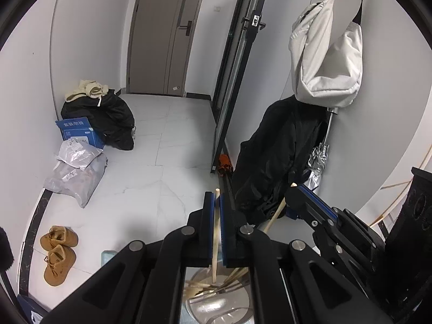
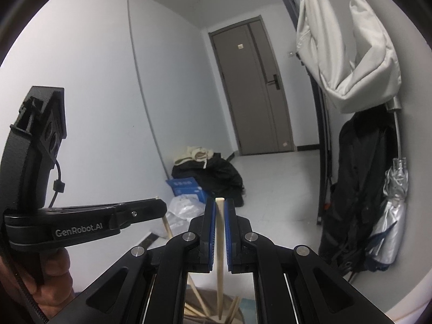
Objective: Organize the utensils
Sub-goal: 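Lower both chopsticks into the holder compartments, then open both grippers and raise them away from the holder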
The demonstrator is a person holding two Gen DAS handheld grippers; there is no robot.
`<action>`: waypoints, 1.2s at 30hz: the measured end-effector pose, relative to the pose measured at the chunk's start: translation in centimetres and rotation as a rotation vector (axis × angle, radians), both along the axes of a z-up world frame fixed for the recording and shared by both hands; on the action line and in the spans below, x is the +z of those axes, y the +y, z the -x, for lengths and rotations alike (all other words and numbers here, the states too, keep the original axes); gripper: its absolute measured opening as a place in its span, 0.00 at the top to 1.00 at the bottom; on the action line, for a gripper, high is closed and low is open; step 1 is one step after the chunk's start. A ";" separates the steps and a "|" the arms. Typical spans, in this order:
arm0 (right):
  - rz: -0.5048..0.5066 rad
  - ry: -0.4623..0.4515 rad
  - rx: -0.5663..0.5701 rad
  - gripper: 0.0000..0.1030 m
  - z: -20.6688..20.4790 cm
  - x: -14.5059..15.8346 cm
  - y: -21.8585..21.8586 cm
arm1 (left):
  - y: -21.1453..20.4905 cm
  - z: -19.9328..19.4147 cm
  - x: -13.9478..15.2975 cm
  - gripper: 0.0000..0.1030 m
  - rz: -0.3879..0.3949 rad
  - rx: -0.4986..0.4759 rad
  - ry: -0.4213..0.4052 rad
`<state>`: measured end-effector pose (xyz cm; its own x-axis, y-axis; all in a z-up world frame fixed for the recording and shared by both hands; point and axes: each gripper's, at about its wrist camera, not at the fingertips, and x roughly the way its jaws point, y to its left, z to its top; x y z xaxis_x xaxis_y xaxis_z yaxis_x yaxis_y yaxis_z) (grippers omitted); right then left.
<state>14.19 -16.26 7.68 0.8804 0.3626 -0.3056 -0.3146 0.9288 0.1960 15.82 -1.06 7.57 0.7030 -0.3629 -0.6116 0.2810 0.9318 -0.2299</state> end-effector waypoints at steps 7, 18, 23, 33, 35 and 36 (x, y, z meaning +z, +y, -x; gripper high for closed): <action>0.021 0.023 0.020 0.94 0.7 -1.3 0.3 | -0.2 0.8 -0.9 1.00 -0.018 -0.017 0.011; 0.039 0.083 0.076 0.95 1.4 -3.6 0.7 | 0.1 2.3 -2.5 1.00 -0.020 -0.031 0.039; 0.041 0.126 0.100 0.94 1.7 -4.9 1.1 | 0.4 2.9 -3.2 1.00 -0.021 -0.028 0.053; 0.045 0.196 0.103 0.87 3.1 -6.3 0.8 | 0.9 3.8 -4.0 0.99 -0.025 -0.015 0.095; 0.039 0.196 0.093 0.81 3.7 -6.2 0.4 | 0.8 4.3 -3.8 0.98 -0.039 -0.007 0.085; 0.032 0.191 0.090 0.77 4.1 -6.2 0.2 | 0.8 4.6 -3.7 0.96 -0.044 -0.003 0.082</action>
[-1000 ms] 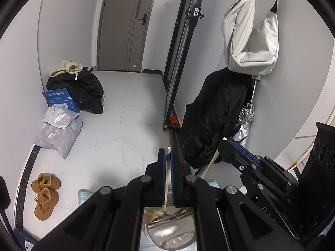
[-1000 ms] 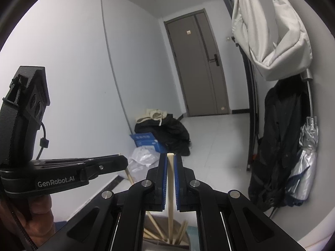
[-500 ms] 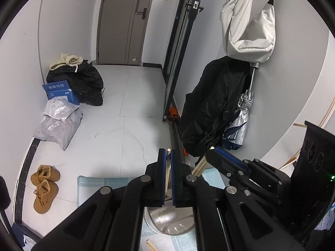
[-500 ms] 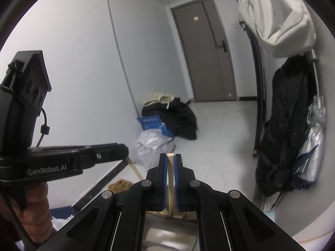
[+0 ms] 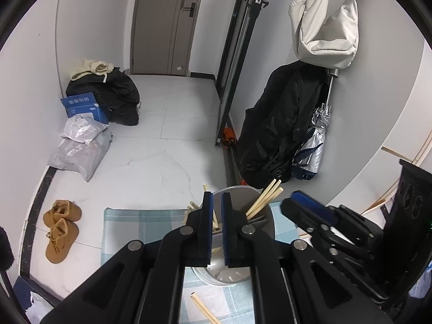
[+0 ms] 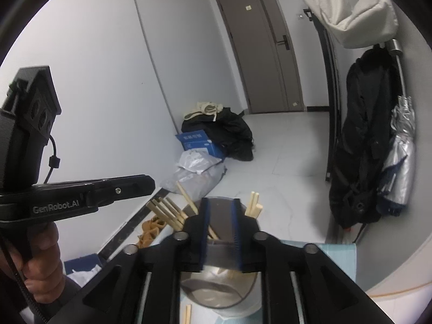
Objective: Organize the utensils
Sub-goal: 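Open both grippers and raise them away from the holder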
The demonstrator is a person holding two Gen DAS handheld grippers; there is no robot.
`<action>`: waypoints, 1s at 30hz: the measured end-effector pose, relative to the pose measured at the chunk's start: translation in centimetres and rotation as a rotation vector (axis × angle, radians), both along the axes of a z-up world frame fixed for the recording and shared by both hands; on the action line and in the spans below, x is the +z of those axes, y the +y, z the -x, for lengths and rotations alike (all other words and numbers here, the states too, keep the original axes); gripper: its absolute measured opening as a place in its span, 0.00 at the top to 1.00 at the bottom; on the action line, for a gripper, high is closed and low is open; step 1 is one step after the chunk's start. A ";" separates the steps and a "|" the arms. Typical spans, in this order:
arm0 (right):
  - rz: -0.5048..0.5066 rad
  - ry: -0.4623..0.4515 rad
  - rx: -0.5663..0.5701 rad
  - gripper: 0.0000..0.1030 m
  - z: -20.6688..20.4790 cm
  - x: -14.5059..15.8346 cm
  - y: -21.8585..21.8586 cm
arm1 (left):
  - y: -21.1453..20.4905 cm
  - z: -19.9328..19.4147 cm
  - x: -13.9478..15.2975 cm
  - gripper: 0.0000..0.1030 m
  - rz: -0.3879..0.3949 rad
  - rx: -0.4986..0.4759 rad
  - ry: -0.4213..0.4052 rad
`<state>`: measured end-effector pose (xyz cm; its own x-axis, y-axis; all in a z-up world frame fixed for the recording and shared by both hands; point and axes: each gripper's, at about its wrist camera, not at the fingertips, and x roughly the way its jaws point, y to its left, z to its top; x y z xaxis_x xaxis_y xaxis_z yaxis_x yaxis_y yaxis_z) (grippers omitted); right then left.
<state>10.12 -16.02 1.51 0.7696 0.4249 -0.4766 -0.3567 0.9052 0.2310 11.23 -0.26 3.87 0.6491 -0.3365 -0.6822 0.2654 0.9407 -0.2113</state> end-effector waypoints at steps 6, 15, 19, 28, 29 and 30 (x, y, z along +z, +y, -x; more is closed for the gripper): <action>-0.015 -0.026 -0.029 0.61 2.3 0.8 -0.8 | 0.4 1.9 0.4 0.77 -0.005 0.037 -0.022; -0.010 -0.056 -0.066 0.41 5.9 1.9 -1.1 | 1.6 4.5 0.9 0.52 0.014 0.088 -0.061; -0.013 -0.065 -0.087 0.36 7.4 1.8 -1.0 | 2.1 5.6 0.7 0.41 0.012 0.119 -0.086; -0.007 -0.052 -0.097 0.24 9.7 0.2 -0.2 | 2.9 7.8 -1.4 0.28 0.016 0.182 -0.107; -0.005 -0.050 -0.099 0.23 9.9 -0.1 -0.2 | 3.1 8.0 -1.5 0.25 0.017 0.189 -0.111; -0.002 -0.045 -0.101 0.23 10.2 -0.4 -0.1 | 3.2 8.3 -1.8 0.21 0.020 0.203 -0.119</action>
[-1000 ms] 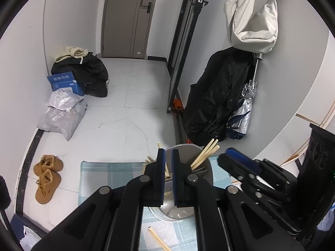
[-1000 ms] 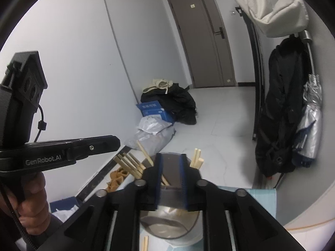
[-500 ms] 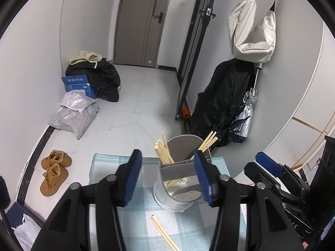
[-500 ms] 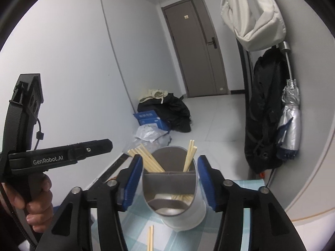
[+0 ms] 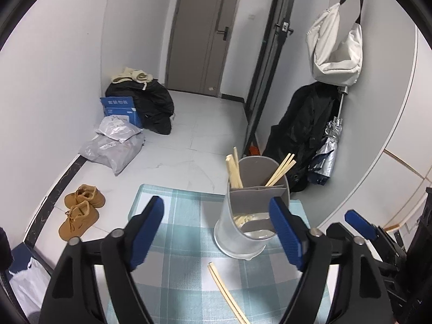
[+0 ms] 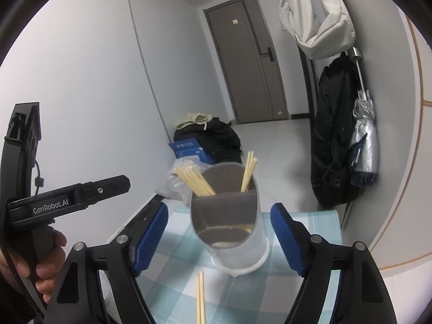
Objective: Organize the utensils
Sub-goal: 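Open both grippers and raise them away from the holder, then move both grippers down toward the last chopsticks on the mat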
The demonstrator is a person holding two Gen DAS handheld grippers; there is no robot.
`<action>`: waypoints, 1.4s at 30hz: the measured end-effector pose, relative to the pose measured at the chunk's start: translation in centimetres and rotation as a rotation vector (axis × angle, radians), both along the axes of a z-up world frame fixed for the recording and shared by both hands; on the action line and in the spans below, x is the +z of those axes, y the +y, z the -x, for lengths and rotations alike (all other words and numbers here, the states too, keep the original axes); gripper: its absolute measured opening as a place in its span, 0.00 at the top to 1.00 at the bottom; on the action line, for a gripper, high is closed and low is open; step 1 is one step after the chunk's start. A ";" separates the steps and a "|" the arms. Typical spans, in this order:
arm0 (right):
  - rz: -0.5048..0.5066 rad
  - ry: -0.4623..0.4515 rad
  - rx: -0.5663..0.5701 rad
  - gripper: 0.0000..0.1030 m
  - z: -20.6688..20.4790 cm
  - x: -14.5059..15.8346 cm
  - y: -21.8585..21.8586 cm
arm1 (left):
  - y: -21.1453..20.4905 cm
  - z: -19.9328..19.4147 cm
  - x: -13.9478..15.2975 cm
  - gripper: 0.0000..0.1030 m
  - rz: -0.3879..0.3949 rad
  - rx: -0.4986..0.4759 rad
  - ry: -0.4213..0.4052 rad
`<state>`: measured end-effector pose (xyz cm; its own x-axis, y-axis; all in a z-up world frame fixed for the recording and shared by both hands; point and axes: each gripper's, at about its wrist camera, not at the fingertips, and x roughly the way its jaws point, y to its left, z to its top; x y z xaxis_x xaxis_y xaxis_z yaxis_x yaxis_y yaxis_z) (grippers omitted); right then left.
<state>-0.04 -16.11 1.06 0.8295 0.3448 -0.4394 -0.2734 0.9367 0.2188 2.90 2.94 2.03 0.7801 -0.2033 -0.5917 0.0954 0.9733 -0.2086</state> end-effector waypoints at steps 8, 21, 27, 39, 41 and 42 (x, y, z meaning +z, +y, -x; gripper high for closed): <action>0.048 0.037 -0.015 0.17 1.2 -2.7 0.1 | 0.0 1.2 -3.5 0.19 -0.047 0.040 -0.012; 0.104 0.236 -0.014 0.17 0.1 -8.6 0.4 | 2.2 -0.1 -8.9 0.19 -0.055 0.083 0.123; 0.138 0.317 0.015 0.17 -1.2 -10.8 1.8 | 2.9 -0.5 -8.9 0.19 -0.037 0.064 0.157; 0.283 0.417 0.079 0.33 -3.6 -14.3 6.6 | 6.1 -1.8 -9.4 0.19 0.020 0.176 0.206; 0.307 0.434 0.085 0.39 -3.9 -14.9 7.2 | 6.7 -1.8 -9.6 0.19 0.027 0.185 0.215; 0.320 0.447 0.092 0.43 -4.0 -15.3 7.6 | 6.8 -1.8 -9.6 0.19 0.031 0.187 0.220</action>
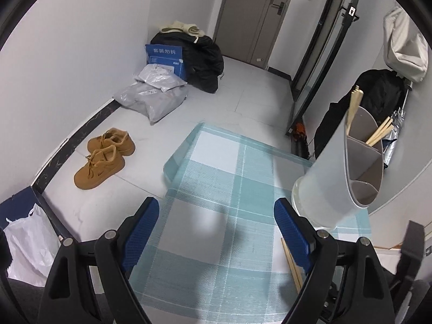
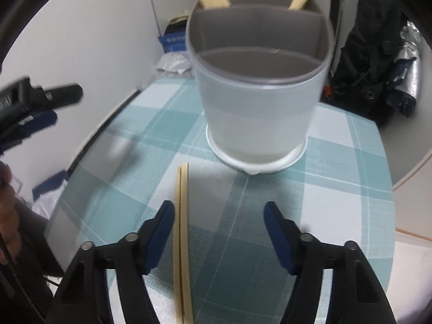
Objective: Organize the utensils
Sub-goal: 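Move both grippers down toward the last chopsticks on the mat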
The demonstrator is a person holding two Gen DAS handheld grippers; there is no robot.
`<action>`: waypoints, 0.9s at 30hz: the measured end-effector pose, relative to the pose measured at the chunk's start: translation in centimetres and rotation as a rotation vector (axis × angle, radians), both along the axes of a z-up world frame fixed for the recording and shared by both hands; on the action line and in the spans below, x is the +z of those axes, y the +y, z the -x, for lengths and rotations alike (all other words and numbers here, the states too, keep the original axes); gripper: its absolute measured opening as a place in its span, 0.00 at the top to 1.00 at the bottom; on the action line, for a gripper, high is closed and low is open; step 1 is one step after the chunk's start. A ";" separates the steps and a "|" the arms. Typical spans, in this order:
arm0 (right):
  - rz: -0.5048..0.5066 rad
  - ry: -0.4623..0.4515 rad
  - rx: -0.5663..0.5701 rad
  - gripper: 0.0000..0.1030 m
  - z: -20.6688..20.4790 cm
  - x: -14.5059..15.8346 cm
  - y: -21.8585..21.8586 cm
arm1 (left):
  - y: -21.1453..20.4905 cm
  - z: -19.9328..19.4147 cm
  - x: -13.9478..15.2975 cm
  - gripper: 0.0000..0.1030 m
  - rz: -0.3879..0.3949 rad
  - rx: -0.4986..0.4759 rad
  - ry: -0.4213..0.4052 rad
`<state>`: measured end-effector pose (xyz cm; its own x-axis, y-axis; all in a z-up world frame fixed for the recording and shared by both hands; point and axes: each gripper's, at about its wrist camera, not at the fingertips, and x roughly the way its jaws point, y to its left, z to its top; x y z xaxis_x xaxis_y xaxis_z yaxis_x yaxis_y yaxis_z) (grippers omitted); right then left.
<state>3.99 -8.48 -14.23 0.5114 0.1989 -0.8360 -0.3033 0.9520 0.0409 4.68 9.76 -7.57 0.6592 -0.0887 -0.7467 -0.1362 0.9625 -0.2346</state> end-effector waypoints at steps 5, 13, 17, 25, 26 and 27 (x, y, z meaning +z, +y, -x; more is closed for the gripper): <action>0.031 0.040 0.030 0.50 -0.2 -1.2 1.1 | 0.6 0.0 0.0 0.19 0.025 0.012 0.016; 0.082 0.046 0.081 0.64 -0.3 -1.3 1.4 | 1.1 -0.2 0.1 0.19 0.059 0.012 0.030; 0.112 0.053 0.092 0.68 -0.2 -1.5 1.6 | 1.5 -0.3 0.2 0.19 0.079 0.020 0.038; 0.139 0.071 0.147 0.79 -1.1 -1.4 2.8 | 1.8 -0.4 0.0 0.19 0.072 0.032 0.034; 0.143 0.076 0.156 0.87 -1.2 -1.3 2.9 | 1.8 -0.4 0.0 0.19 0.074 0.027 0.036; 0.140 0.090 0.170 0.94 -1.3 -1.3 3.1 | 1.8 -0.4 0.0 0.19 0.075 0.026 0.037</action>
